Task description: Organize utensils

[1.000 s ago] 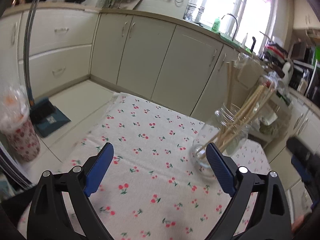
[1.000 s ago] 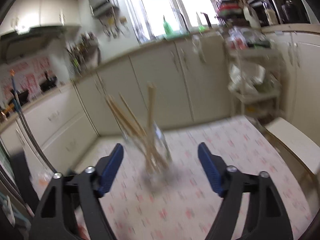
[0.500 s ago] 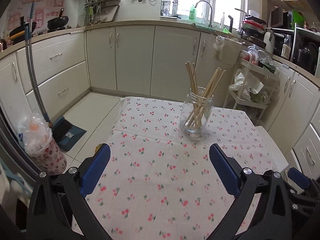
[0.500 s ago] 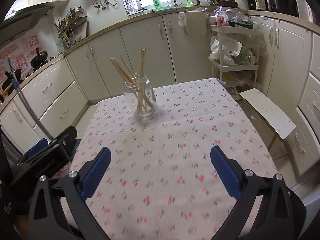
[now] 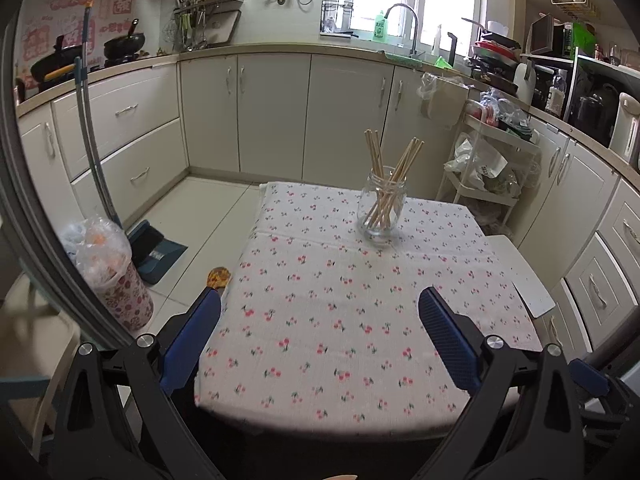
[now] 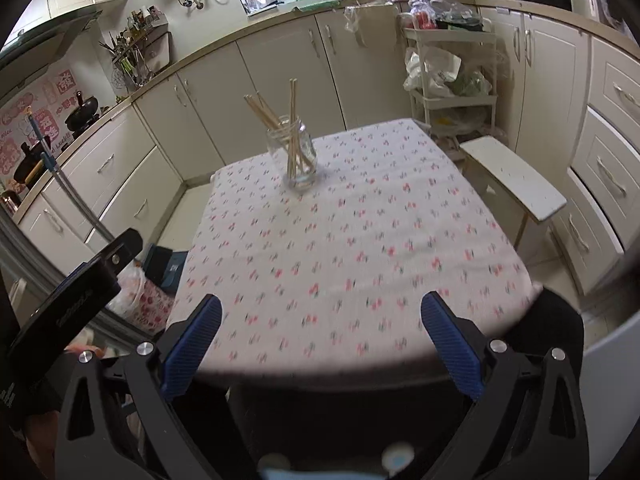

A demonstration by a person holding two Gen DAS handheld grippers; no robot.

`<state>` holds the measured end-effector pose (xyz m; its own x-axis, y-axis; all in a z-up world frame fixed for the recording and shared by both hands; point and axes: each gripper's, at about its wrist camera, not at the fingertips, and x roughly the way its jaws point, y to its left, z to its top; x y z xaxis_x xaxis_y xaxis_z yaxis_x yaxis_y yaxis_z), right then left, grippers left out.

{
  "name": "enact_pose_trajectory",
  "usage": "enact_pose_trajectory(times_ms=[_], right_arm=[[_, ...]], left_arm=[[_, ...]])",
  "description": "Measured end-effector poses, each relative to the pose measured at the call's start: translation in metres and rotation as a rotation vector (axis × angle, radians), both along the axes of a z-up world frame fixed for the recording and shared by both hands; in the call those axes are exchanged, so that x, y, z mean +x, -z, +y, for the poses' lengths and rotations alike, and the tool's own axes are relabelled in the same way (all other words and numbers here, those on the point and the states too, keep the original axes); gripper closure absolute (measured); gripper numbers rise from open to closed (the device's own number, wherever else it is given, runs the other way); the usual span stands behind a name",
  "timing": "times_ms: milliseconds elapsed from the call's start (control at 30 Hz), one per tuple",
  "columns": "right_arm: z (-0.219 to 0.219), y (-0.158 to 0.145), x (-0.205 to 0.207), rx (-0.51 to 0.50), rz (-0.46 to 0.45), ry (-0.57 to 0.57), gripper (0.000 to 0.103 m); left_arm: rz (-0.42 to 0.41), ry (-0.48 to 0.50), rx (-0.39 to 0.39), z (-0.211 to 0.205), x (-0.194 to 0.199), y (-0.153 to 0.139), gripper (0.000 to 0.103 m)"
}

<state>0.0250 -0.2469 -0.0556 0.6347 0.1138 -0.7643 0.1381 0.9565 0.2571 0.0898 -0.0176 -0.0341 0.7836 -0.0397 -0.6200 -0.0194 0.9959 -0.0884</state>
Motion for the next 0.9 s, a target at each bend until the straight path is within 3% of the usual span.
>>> enact_pose_trajectory(times_ms=[300,533,733,900], right_arm=[[0.011,-0.016,-0.062,0.013,-0.03,-0.004,0.007],[0.021,-0.025,-0.083,0.003,-0.035,-0.038,0.007],[0.023,-0.046,-0.102,-0.026,-0.125,-0.026,0.007],[0.028,-0.052,-0.107,-0.04,-0.145,-0.044,0.007]], left_arm=[[0.014,0.019,0.023,0.005,-0.067,-0.02,0.008],[-0.062,-0.012,-0.013,0.017,-0.11,-0.038,0.008],[-0.103,-0.031,-0.043,0.03,-0.125,-0.051,0.008],[-0.112,-0.045,-0.026,0.029,-0.128,-0.056,0.008]])
